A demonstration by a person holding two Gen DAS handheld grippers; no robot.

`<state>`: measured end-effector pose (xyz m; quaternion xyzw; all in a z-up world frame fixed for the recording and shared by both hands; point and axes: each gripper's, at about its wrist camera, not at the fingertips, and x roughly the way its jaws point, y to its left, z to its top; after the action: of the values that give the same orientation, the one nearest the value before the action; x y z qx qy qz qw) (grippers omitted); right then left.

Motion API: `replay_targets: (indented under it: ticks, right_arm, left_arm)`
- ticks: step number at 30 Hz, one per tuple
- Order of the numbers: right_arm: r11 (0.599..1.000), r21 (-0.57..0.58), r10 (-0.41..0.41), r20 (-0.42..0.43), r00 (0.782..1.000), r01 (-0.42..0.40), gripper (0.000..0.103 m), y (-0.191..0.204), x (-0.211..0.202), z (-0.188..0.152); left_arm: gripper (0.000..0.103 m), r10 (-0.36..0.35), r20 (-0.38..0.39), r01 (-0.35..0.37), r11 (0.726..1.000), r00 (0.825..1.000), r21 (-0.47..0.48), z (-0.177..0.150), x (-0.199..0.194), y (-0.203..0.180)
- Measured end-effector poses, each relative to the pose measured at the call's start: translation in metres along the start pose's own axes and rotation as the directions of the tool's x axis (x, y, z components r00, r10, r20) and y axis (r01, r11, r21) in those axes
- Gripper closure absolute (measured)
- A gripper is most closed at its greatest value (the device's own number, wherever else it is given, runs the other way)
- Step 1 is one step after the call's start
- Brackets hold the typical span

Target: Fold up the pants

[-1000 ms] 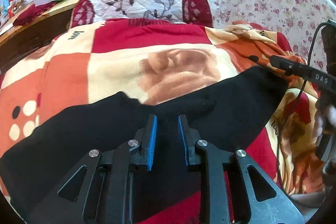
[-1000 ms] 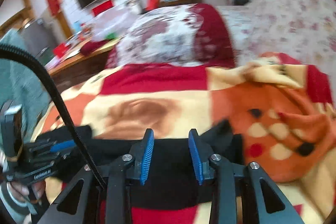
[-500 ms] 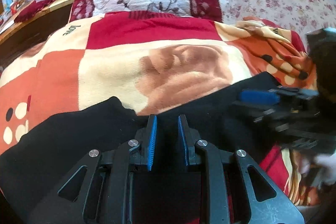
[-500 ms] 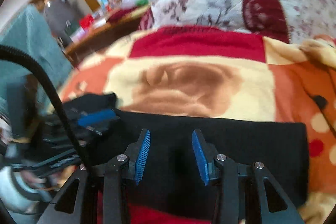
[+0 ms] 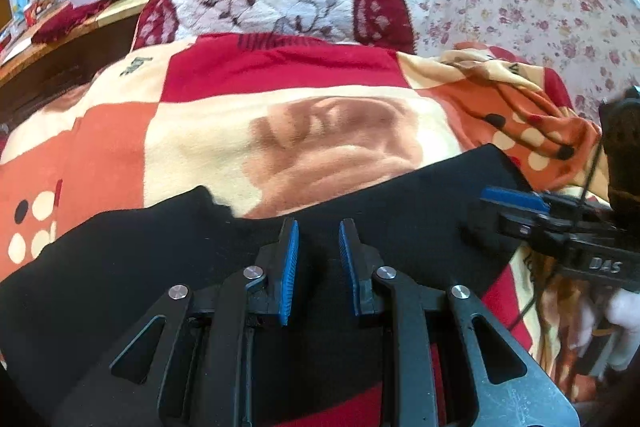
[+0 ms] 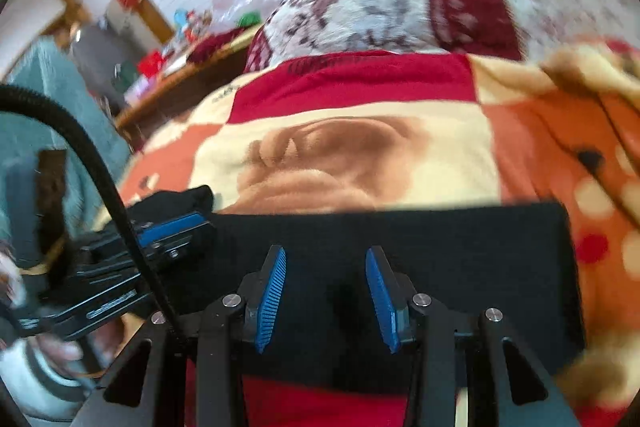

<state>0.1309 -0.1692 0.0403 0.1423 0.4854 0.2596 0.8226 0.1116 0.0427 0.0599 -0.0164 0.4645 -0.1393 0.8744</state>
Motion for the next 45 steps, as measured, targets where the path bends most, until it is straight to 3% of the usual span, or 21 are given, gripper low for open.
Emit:
replay_targets:
  ticks: [3,17,19,22,31,34,39,45]
  right_arm:
    - [0.995,0.095,0.031,0.02,0.999,-0.033,0.054,-0.017,-0.024,-0.018]
    - [0.966,0.257,0.014,0.047,0.999,-0.026,0.052,-0.051,-0.053,-0.055]
    - [0.967,0.253,0.017,0.055,0.998,-0.03,0.047,-0.051,-0.054,-0.056]
    - [0.966,0.255,0.029,0.065,0.997,-0.044,0.037,-0.054,-0.054,-0.058]
    - [0.966,0.25,0.05,0.086,0.995,-0.07,0.037,-0.058,-0.052,-0.065]
    - [0.971,0.226,0.06,0.103,0.993,-0.082,0.037,-0.055,-0.053,-0.064]
    - [0.986,0.13,0.083,0.146,0.986,-0.103,0.037,-0.038,-0.058,-0.058]
    - [0.993,0.049,0.098,0.197,0.975,-0.11,0.037,-0.019,-0.063,-0.053]
  left_arm:
    - [0.077,-0.024,0.017,0.024,1.0,1.0,0.007,0.0,-0.007,-0.014]
    - [0.073,-0.042,0.028,0.04,0.997,0.999,0.071,-0.006,-0.021,-0.065]
    - [0.064,-0.045,0.029,0.043,0.997,0.999,0.063,-0.009,-0.023,-0.066]
    - [0.064,-0.046,0.027,0.045,0.998,0.999,0.043,-0.012,-0.025,-0.065]
    - [0.064,0.009,0.042,-0.009,1.0,0.999,0.006,-0.026,-0.034,-0.058]
    - [0.064,0.024,0.038,-0.022,0.999,0.999,-0.045,-0.036,-0.038,-0.046]
    - [0.064,0.053,0.002,-0.052,0.99,0.999,-0.128,-0.056,-0.045,-0.029]
    - [0.064,0.096,0.038,-0.087,0.979,0.995,-0.184,-0.071,-0.07,-0.014]
